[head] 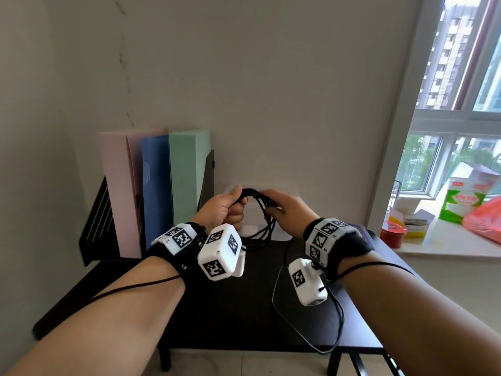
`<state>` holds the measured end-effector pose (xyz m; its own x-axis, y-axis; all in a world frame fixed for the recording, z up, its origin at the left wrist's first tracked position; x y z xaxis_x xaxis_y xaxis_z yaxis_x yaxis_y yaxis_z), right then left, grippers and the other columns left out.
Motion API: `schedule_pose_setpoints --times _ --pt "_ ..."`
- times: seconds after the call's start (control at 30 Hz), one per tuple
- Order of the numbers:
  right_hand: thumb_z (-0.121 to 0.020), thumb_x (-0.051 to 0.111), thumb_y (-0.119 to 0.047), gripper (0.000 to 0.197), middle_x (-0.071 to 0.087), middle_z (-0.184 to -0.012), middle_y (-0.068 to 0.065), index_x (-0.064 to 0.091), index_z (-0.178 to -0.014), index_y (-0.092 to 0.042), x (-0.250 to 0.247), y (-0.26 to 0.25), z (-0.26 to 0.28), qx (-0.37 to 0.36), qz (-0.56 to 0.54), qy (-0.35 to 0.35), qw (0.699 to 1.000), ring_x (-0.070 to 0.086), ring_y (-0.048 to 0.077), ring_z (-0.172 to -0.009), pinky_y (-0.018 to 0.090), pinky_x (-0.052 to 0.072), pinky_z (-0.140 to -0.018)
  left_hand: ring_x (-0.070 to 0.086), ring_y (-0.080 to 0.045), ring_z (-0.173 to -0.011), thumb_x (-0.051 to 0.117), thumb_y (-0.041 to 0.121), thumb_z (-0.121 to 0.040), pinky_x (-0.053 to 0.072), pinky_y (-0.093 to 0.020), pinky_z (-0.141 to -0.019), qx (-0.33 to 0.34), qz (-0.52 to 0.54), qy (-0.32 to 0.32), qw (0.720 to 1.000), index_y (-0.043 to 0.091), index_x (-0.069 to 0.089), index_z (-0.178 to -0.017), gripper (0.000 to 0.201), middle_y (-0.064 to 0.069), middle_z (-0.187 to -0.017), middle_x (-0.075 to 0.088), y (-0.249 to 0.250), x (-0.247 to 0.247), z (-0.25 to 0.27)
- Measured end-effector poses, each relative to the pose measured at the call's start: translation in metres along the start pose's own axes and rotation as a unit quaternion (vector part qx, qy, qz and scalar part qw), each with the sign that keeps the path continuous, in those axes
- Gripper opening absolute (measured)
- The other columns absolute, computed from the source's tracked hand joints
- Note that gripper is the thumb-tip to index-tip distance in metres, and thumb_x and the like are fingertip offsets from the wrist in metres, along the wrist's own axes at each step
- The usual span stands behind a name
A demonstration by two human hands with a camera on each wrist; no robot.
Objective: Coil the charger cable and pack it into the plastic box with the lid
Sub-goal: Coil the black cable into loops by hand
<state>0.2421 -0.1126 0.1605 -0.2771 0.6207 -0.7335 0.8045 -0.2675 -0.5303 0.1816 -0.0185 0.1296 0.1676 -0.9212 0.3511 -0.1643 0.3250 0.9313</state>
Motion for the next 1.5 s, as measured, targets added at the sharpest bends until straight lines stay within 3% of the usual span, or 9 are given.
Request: schedule_pose_setpoints --times 0.1,0.27,0.43,0.6,0.77,0.87,1.17,1.4,1.5 --pt "-0.089 0.062 -0.023 0.035 0.064 -0.070 0.001 0.051 -0.122 -0.024 0.005 0.032 0.010 0.101 -0.166 0.000 0.981 0.047 0.008 -0.042 0.019 0.040 -0.042 0.024 -0.002 -0.023 0.037 0.041 -0.094 0.022 -0.009 -0.031 0.019 0.030 0.047 0.998 0.015 0.044 -0.067 0.038 0.009 -0.030 0.030 0.009 -0.017 -0.002" --pt "-0.094 0.055 -0.021 0.016 0.052 -0.056 0.005 0.062 -0.085 -0.010 0.006 0.074 0.034 0.167 -0.193 -0.009 0.967 0.039 0.005 -0.032 0.015 0.033 -0.036 0.026 -0.002 -0.022 0.030 0.044 -0.095 0.026 -0.009 -0.029 0.036 0.124 0.089 0.988 0.019 0.040 -0.066 0.040 0.005 -0.027 0.031 0.029 -0.048 -0.001" --pt "-0.095 0.051 -0.018 0.023 0.055 -0.060 0.003 0.065 -0.078 -0.015 -0.001 0.087 0.036 0.172 -0.146 0.012 0.974 0.048 0.017 -0.052 0.019 0.042 -0.052 0.026 -0.003 -0.022 0.031 0.045 -0.095 0.024 -0.010 -0.029 0.048 0.146 0.119 0.981 0.019 0.040 -0.066 0.040 0.006 -0.028 0.031 0.034 -0.065 0.001" --pt "-0.095 0.041 -0.029 0.027 0.068 -0.104 0.010 0.064 -0.107 -0.020 -0.025 0.067 0.028 0.190 0.174 0.085 0.963 0.063 0.033 -0.096 0.034 0.049 -0.079 0.025 -0.003 -0.024 0.032 0.044 -0.095 0.025 -0.010 -0.031 0.048 0.128 0.136 0.981 0.019 0.042 -0.068 0.038 0.008 -0.030 0.031 0.024 -0.061 0.000" --pt "-0.096 0.041 -0.019 0.018 0.067 -0.102 0.013 0.051 -0.109 -0.014 -0.005 0.028 0.013 0.119 0.294 0.024 0.948 0.065 0.035 -0.091 0.038 0.050 -0.072 0.024 -0.004 -0.027 0.032 0.035 -0.096 0.021 -0.014 -0.033 0.061 0.079 0.084 0.991 0.016 0.045 -0.070 0.034 0.008 -0.035 0.033 0.022 -0.033 -0.001" --pt "-0.094 0.044 -0.024 0.020 0.068 -0.106 0.010 0.056 -0.107 -0.014 0.010 0.004 0.011 0.055 0.314 -0.020 0.948 0.064 0.033 -0.096 0.038 0.051 -0.077 0.026 -0.004 -0.028 0.030 0.024 -0.096 0.022 -0.017 -0.035 0.078 0.037 0.051 0.995 0.014 0.046 -0.074 0.030 0.008 -0.036 0.035 0.022 -0.017 -0.004" --pt "-0.088 0.056 -0.008 0.023 0.064 -0.114 0.008 0.066 -0.109 -0.010 0.035 -0.042 0.007 -0.081 0.158 -0.109 0.978 0.059 0.024 -0.105 0.034 0.047 -0.094 0.039 -0.005 -0.044 0.030 0.019 -0.098 0.036 -0.022 -0.052 0.152 -0.185 0.082 0.967 0.016 0.037 -0.072 0.027 -0.001 -0.066 0.041 0.022 0.010 0.004" --pt "-0.077 0.072 -0.014 0.015 0.056 -0.077 -0.011 0.059 -0.084 -0.016 0.015 -0.045 0.005 -0.062 0.052 -0.021 0.996 0.053 0.005 -0.070 0.013 0.040 -0.065 0.057 -0.020 -0.090 0.038 0.027 -0.096 0.048 -0.042 -0.091 0.115 -0.159 0.105 0.975 0.022 0.050 -0.087 0.016 -0.006 -0.088 0.057 0.010 0.005 0.000" --pt "-0.080 0.062 -0.003 0.017 0.057 -0.083 -0.007 0.056 -0.090 -0.016 0.018 -0.047 0.003 -0.069 0.027 -0.046 0.996 0.055 0.004 -0.074 0.011 0.042 -0.068 0.057 -0.017 -0.076 0.036 0.028 -0.096 0.051 -0.031 -0.068 0.119 -0.174 0.105 0.972 0.022 0.048 -0.085 0.018 -0.004 -0.081 0.057 0.012 0.003 0.002"
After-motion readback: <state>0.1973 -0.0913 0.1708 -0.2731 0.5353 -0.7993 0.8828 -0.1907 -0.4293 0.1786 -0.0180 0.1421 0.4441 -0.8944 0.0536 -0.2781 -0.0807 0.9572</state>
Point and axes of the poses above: each hand's wrist, its own z-axis away from the middle knuckle, its own x-axis out of the palm, y = z × x, the point moved 10 cm from there along -z, towards the middle knuckle
